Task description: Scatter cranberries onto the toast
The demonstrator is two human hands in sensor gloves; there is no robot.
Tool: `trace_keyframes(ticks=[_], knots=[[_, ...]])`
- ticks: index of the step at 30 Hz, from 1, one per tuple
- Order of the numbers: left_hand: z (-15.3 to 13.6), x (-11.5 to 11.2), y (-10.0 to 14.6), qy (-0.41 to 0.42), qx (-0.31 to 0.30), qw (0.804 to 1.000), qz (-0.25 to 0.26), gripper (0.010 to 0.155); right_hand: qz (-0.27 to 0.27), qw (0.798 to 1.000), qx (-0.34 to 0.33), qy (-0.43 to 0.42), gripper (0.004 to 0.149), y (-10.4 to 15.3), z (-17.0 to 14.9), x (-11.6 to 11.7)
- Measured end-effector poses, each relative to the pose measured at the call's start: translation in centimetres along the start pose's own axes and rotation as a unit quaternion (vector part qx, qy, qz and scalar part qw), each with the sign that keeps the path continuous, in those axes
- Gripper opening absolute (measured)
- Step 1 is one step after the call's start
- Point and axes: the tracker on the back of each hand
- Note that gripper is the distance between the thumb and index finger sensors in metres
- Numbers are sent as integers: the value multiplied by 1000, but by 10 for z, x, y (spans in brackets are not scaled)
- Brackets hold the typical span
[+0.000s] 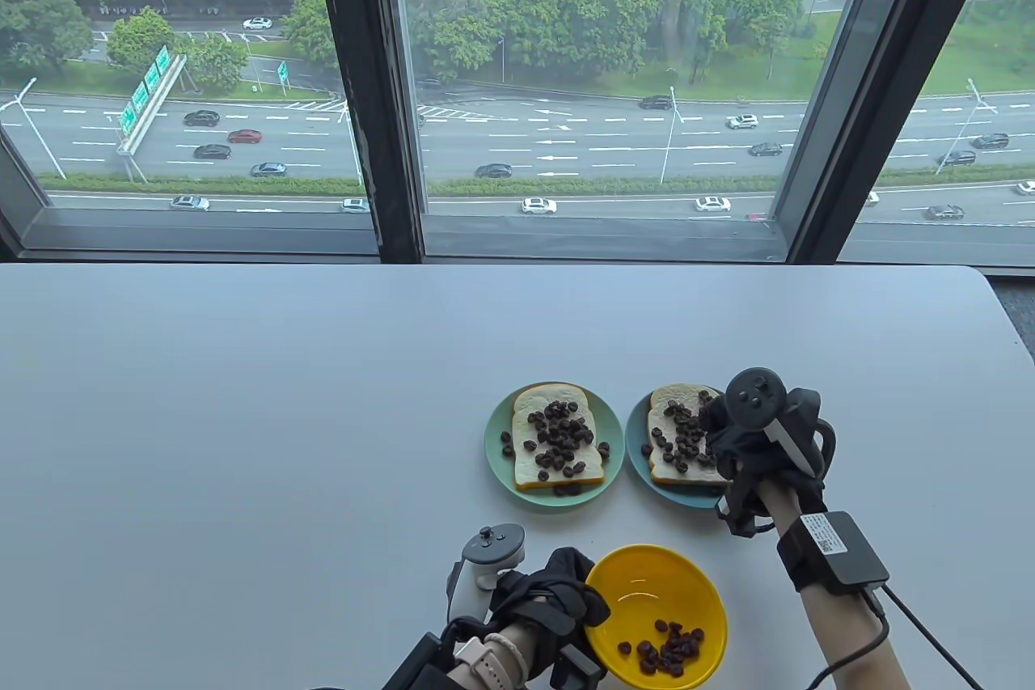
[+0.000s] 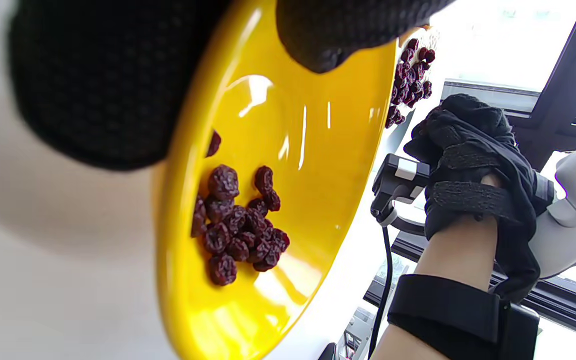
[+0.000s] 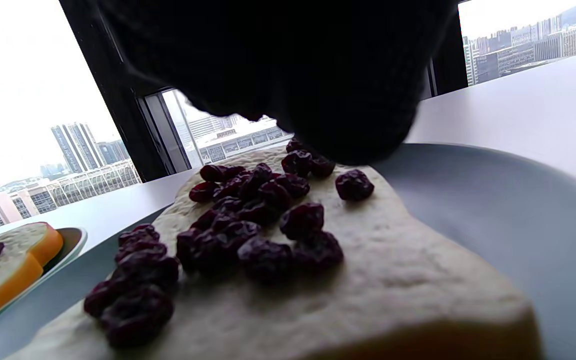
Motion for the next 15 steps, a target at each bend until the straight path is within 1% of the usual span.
trace_keyframes(ticks=[3,8,11,15], knots=[[0,1,1,0,1,1000,2,54,-6,999,3,36,35,-6,4,8],[0,2,1,1,1,1000,4,54,-5,999,5,43,39,-5,3,10],[0,1,1,1,4,1000,4,54,-9,1000,9,21,41,-2,-2,6],[0,1,1,-2,3,1000,3,54,-3,999,8,-40,41,8,-7,-3]])
Point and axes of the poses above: the tracker on the back of each hand, its own z axis roughly to the thumb side, its own y axis roughly from the fingertips to the wrist, x = y × z, and after that the axes turned 12 degrees about -z, right-handed
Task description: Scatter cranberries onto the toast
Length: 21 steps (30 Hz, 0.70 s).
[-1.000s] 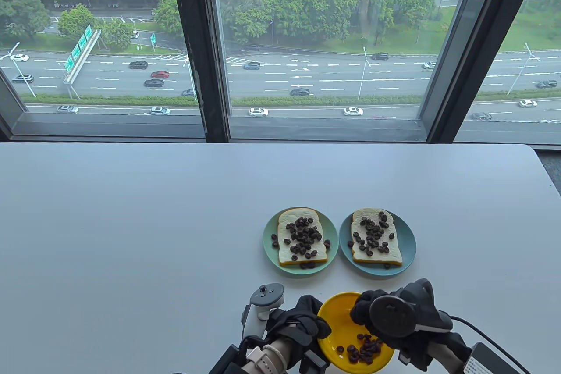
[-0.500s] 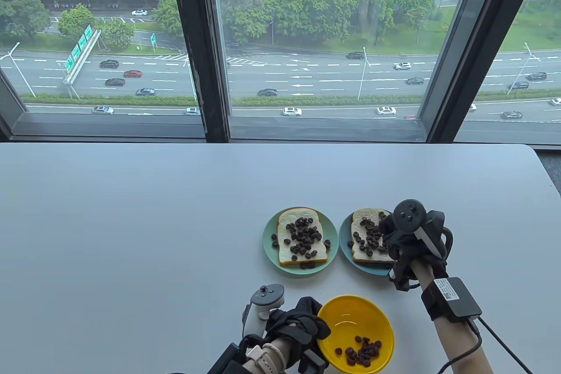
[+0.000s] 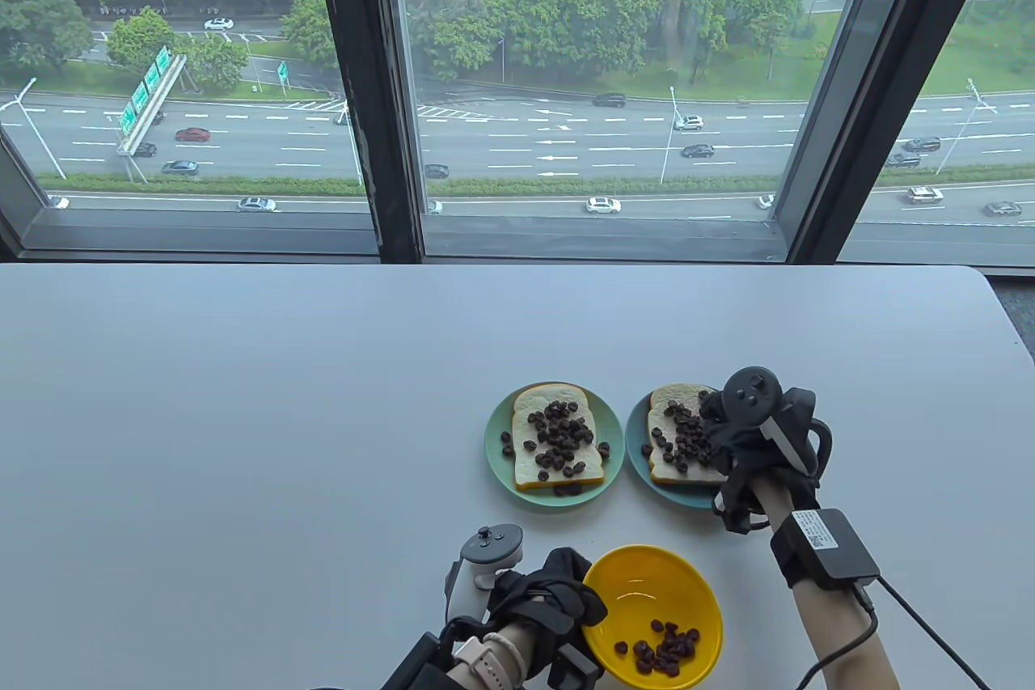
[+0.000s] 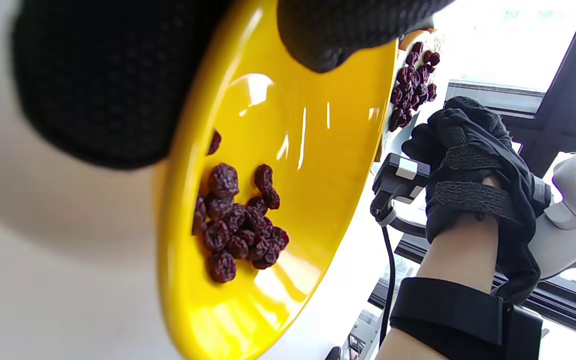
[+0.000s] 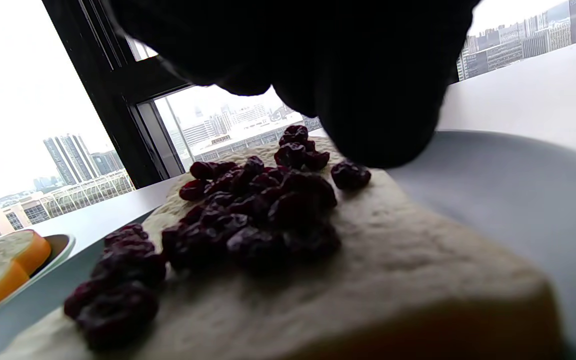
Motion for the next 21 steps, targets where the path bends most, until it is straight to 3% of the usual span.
trace_keyframes(ticks=[10,16,21], knots=[[10,5,7,-4,-26,999,20,54,24,999,-33,-29,43,52,-1,-26],[20,21,24,20,-68,995,69,54,9,996,-55,-65,44,89,6,-54],[28,40,49,55,-105,985,122,54,11,995,-57,-78,44,101,2,-61]])
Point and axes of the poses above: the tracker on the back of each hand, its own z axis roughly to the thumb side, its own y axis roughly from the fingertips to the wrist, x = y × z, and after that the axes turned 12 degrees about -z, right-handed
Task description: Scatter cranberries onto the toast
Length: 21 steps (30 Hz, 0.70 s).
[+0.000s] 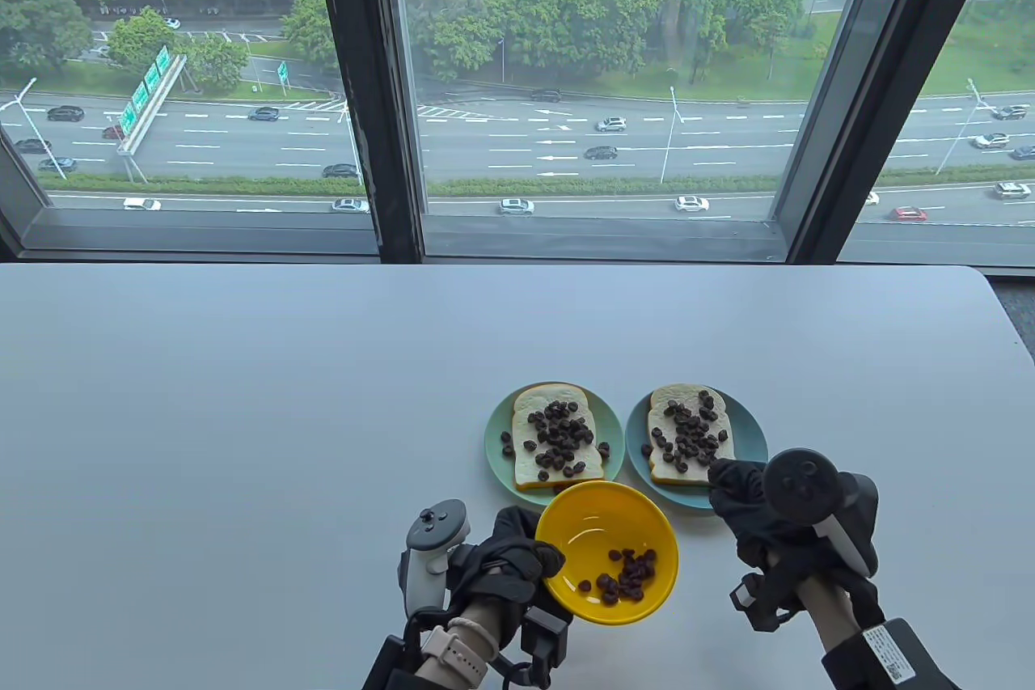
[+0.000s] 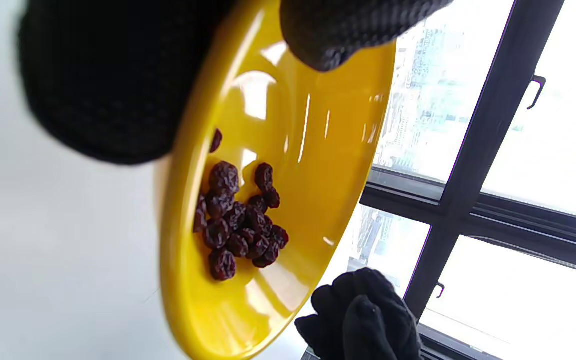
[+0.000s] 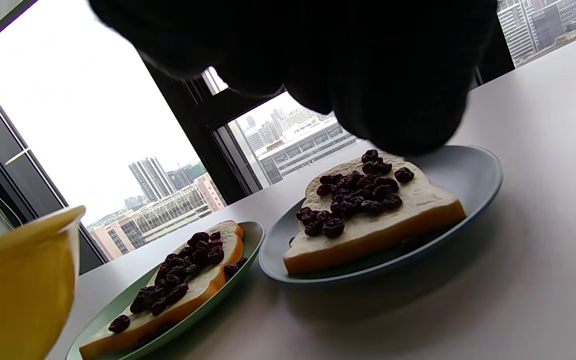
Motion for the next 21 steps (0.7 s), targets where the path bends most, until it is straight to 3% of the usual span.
trace_keyframes(ticks=[5,13,21], knots=[[10,39,16,33,-27,995,86,54,15,1000,0,9,44,-2,-7,7],[-2,101,42,130,1,975,179,53,38,999,1,39,44,-13,-25,16],[-16,122,59,156,36,959,232,53,47,998,17,45,45,-15,-39,17]])
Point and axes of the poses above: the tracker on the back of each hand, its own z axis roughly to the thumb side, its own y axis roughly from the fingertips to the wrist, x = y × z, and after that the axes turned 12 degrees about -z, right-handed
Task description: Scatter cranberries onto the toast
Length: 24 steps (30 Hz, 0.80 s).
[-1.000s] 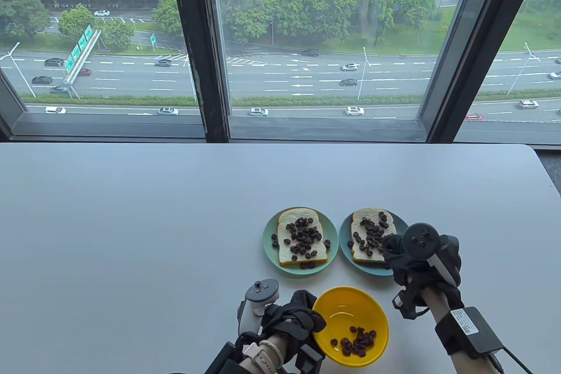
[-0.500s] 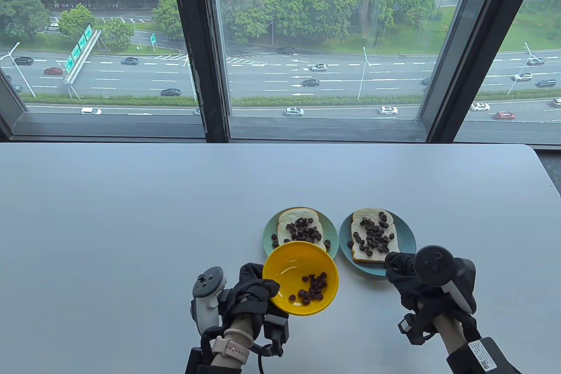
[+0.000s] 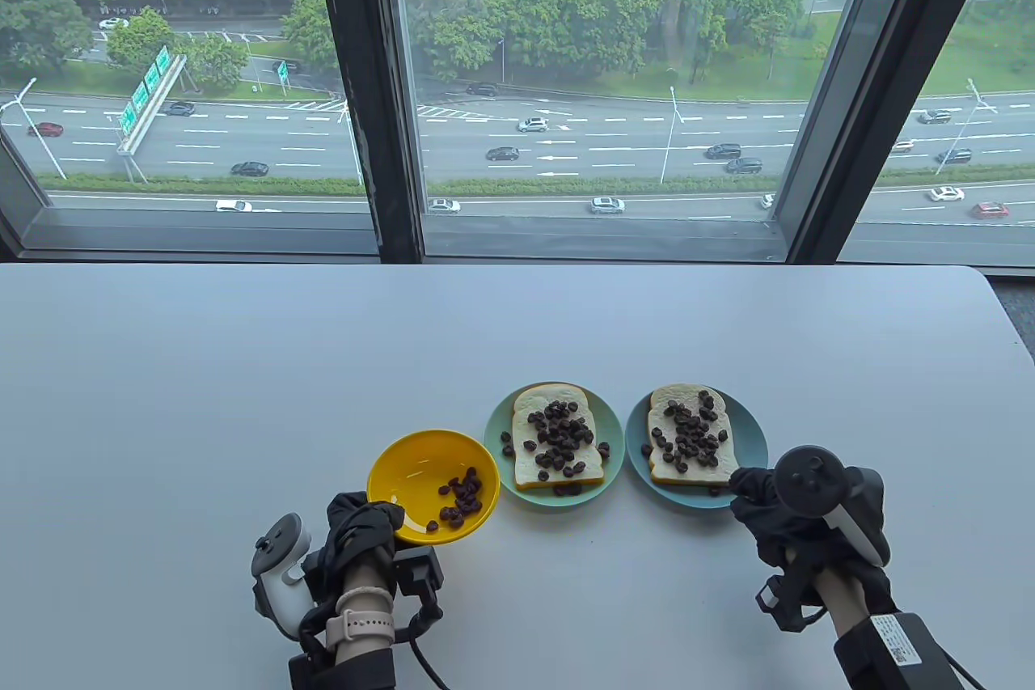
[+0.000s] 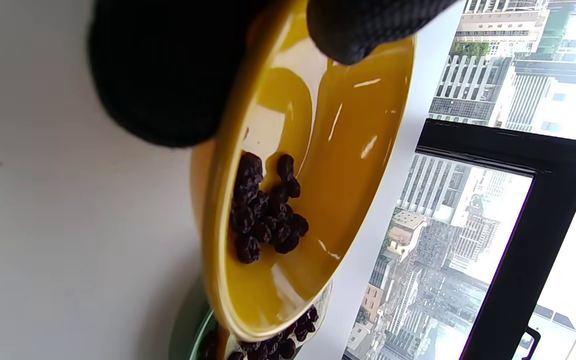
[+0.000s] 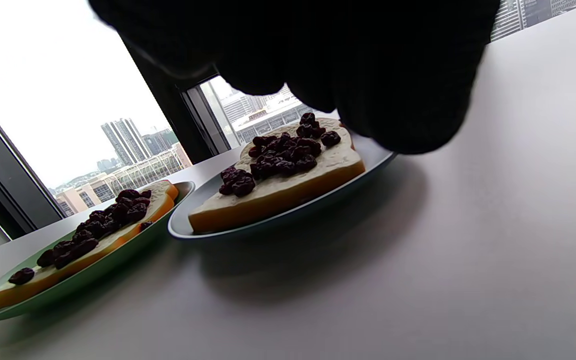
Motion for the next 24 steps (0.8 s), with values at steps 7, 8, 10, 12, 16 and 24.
trace_keyframes(ticks=[7,8,10,12,16,24], knots=[[-6,16,6,-18,40,997,59,52,12,1000,-13,13,45,1,2,1],[-6,17,7,-12,43,997,60,52,13,1000,-13,14,45,1,3,1],[-7,20,9,-6,47,997,62,53,16,1000,-16,17,45,2,3,2],[-7,24,11,-9,49,996,77,56,21,999,-18,22,45,2,4,4],[-3,30,18,-30,55,992,105,61,32,999,-25,34,46,2,5,7],[20,13,33,-182,28,965,189,65,43,997,-35,46,46,4,8,10]])
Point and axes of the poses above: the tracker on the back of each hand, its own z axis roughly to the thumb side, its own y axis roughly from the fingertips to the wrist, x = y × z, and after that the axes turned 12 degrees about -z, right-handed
